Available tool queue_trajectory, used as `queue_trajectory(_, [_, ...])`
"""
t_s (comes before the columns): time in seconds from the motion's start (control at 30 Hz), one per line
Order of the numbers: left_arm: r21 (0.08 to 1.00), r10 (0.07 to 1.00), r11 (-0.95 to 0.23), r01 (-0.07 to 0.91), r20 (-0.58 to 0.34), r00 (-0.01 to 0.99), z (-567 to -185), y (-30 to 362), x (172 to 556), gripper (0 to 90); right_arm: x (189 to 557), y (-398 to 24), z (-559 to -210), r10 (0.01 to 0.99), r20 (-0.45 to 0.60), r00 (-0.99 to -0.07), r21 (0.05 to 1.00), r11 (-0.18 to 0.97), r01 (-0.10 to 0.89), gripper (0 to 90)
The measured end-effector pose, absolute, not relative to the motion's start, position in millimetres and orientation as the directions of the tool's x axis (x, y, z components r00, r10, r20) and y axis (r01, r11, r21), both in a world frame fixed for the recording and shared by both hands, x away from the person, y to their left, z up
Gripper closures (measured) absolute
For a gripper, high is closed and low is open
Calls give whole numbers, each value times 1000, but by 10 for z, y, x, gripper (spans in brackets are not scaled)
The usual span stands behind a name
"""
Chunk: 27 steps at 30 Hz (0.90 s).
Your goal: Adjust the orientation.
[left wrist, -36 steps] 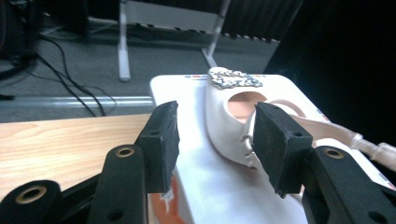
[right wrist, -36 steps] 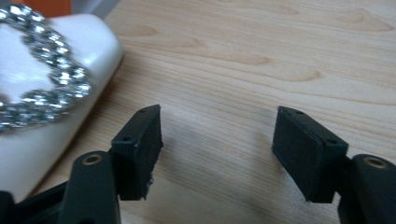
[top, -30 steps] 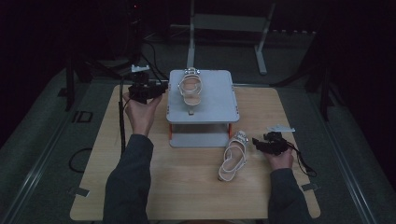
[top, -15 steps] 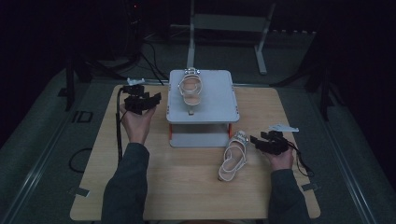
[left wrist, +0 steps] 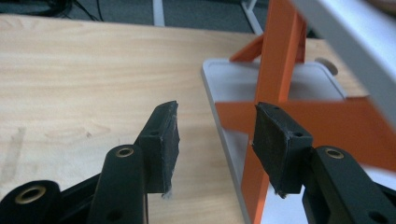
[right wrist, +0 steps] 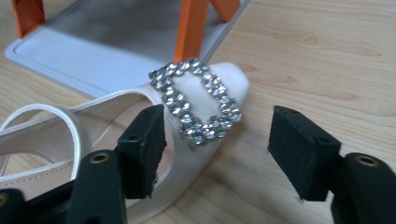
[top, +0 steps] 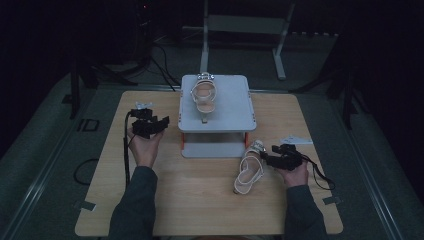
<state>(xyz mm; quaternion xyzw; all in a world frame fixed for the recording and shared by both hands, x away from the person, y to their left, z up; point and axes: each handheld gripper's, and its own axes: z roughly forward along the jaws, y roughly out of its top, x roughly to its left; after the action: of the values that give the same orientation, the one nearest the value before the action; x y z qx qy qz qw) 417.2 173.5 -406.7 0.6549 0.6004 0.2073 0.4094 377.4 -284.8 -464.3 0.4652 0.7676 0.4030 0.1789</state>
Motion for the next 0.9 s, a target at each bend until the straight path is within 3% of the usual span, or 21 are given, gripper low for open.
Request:
queue_trajectory(0.1, [782, 957, 57, 621, -219, 189, -4168, 1723, 4117, 506, 3782, -2810, -4667, 856, 95, -507, 776, 256, 577, 300])
queue_trajectory(0.3, [769, 954, 23, 639, -207, 215, -4336, 1670, 4029, 502, 3799, -2787, -4724, 862, 85, -499, 755, 271, 597, 299])
queue_trajectory(0.73, [749, 955, -8, 662, -190, 226, -4740, 1597, 3954, 501, 3823, -2733, -4781, 854, 77, -514, 727, 305, 616, 401])
queue_trajectory(0.9, [744, 952, -37, 668, -177, 249, -4838, 1534, 3963, 501, 3821, -2716, -4769, 856, 76, -511, 727, 303, 616, 523])
